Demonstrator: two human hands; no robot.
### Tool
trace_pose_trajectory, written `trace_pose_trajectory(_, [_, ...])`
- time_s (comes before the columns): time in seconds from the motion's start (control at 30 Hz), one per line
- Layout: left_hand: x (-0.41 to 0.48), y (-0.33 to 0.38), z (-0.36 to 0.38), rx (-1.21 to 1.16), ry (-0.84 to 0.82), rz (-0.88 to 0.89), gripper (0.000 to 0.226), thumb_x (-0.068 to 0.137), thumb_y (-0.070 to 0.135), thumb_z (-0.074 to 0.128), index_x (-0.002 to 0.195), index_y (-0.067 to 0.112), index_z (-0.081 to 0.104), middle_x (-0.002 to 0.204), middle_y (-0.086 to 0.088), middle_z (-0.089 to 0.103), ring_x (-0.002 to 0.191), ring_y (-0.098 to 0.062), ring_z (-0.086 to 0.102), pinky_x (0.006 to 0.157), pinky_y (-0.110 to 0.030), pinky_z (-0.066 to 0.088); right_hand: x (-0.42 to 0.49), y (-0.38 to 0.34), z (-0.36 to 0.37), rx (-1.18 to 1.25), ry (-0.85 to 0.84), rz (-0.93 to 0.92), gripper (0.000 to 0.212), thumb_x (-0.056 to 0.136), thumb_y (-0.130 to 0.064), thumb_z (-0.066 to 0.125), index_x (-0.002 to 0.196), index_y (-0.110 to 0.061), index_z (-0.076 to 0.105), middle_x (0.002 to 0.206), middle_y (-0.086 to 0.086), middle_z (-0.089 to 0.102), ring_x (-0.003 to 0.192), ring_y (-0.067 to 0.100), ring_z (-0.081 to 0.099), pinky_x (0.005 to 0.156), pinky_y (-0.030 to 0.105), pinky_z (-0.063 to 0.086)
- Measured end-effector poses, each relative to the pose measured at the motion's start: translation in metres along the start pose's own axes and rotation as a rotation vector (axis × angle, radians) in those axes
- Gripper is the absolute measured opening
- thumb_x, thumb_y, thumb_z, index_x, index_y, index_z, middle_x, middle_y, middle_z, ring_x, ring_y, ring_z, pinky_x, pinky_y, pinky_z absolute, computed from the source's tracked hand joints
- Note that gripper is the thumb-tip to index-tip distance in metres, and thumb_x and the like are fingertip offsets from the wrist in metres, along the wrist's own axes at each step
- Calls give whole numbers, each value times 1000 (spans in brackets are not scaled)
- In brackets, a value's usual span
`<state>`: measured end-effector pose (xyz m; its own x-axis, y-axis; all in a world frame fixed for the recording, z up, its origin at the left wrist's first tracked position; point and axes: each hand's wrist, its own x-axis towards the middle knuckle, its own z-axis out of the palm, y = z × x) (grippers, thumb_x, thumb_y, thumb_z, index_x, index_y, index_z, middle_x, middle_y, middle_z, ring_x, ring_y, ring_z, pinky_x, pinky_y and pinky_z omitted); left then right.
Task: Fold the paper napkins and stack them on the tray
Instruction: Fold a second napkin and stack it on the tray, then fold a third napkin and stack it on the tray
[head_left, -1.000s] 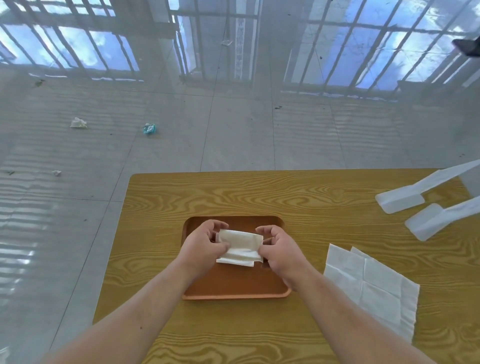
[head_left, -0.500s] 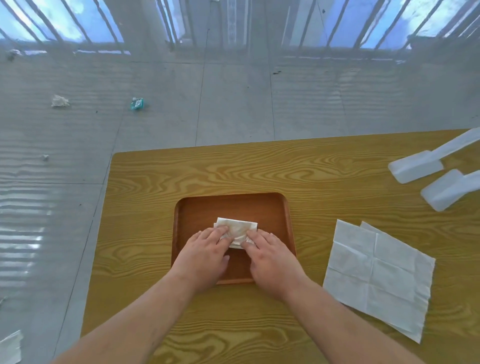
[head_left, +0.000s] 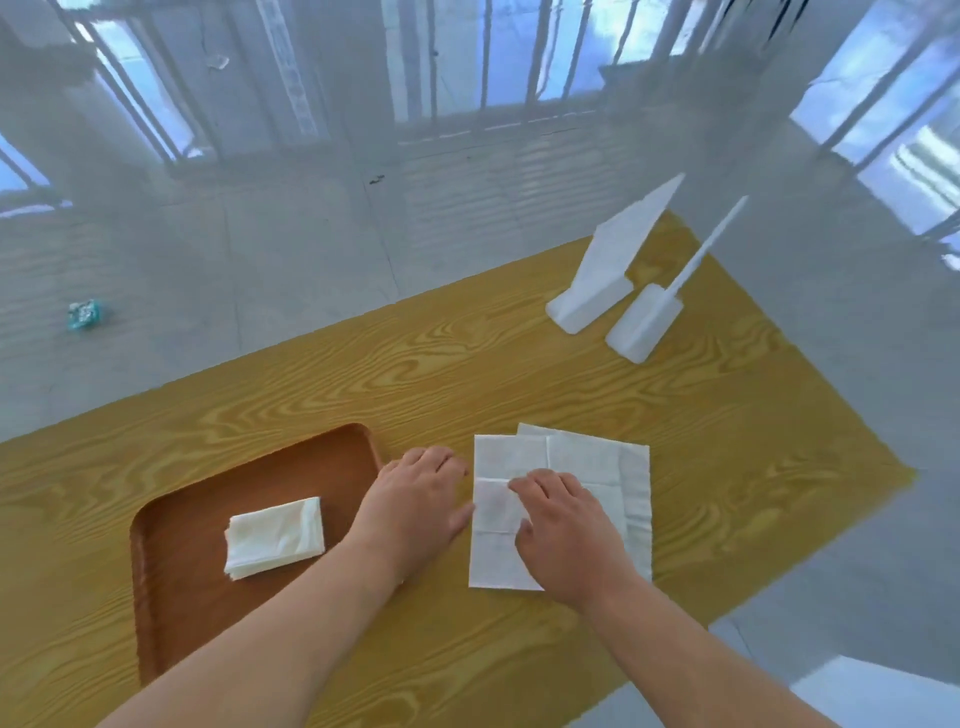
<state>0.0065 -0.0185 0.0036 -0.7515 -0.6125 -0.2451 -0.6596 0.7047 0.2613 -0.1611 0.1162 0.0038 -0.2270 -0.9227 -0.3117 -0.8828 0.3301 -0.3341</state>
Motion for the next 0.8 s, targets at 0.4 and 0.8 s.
trace_pose_trajectory(0.4, [111, 82, 18, -113, -121, -117, 56, 95, 49, 67, 141, 19, 54, 145, -3, 55, 134, -26, 50, 105, -42, 47, -41, 95, 19, 70, -83, -20, 48, 99, -20, 47, 147, -21, 45, 162, 4, 41, 151, 27, 33, 121, 44, 34])
trace_pose_trajectory(0.8, [137, 85, 17, -71, -231, -154, 46, 86, 49, 78, 120, 22, 63, 129, -1, 61, 124, -25, 55, 95, -38, 47, -38, 101, 20, 98, -81, -27, 51, 101, -20, 45, 152, -21, 47, 166, 4, 37, 154, 24, 27, 126, 42, 26])
